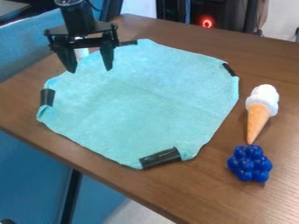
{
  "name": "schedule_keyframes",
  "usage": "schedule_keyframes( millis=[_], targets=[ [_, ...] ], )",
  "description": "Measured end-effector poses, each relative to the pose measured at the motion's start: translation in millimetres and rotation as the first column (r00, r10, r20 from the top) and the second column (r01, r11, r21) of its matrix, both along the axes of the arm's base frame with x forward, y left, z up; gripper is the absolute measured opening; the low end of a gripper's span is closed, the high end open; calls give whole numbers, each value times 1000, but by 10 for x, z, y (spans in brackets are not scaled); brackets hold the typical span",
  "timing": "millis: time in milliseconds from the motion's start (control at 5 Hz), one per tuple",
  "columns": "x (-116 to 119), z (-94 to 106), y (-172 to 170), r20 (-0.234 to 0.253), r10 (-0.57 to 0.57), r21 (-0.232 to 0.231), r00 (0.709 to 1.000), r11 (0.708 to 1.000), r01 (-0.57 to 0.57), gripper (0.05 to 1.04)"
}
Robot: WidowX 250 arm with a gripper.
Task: Took the white object and placed it at the bottom right of the cloth
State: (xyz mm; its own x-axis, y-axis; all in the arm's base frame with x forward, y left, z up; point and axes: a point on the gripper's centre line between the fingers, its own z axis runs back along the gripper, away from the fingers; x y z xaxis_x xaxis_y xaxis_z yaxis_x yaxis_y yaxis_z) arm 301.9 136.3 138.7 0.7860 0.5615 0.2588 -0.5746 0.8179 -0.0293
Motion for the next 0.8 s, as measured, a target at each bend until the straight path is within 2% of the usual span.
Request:
schedule_keyframes(
  millis=[200,400,600,800],
  targets=[
    [-1,-100,0,-28,1,-13,1000,1000,-2,1000],
    [40,-122,113,-28,44,-15,999,999,-45,1000],
    [129,-22,279,1,96,-20,995,995,-96,1000],
    [228,15,443,10,133,-31,991,991,-133,1000]
  ],
)
